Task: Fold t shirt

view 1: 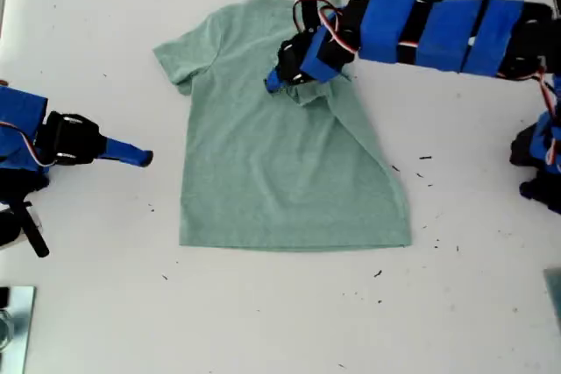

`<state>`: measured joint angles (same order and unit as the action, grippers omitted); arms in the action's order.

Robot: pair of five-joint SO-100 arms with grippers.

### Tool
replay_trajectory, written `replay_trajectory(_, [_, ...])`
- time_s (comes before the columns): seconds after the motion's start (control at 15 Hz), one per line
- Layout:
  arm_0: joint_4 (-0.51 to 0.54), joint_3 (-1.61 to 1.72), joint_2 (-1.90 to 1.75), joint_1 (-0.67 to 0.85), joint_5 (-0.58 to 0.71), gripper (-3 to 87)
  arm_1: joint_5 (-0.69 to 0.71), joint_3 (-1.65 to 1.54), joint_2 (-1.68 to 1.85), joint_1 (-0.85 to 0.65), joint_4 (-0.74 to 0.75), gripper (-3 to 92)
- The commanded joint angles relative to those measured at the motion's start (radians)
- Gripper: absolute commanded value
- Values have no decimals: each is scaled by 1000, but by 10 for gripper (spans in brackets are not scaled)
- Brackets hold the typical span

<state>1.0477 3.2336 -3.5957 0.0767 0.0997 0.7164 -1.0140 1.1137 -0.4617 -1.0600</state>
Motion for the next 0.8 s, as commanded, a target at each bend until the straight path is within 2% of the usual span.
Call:
replay_trajectory(0.0, [-21, 12, -5, 8, 2, -1, -8, 110, 71, 18, -124, 313])
replay_trajectory(0.13, [-21, 12, -5, 8, 2, 1, 3, 249, 236, 20, -423, 291])
replay_trajectory(0.27, [-21, 12, -5, 9, -3, 4, 5, 83, 535, 31, -575, 290])
replay_trajectory(0.33, [-21, 12, -5, 17, 2, 4, 8, -98, 683, 43, -591, 260])
replay_trajectory(0.4, [-21, 12, -5, 21, 2, 3, -12, -345, 838, 58, -552, 108])
replay_trajectory(0.47, [-21, 12, -5, 23, 2, 1, -51, -627, 996, 69, -457, 30])
replay_trajectory(0.6, [-21, 12, -5, 23, -3, -1, -127, -1227, 1362, 61, -193, 25])
replay_trajectory(0.67, [-21, 12, -5, 21, -2, -1, -155, -1474, 1571, 61, -129, 25])
replay_trajectory(0.73, [-21, 12, -5, 21, -2, -1, -183, -1671, 1772, 54, -140, 25])
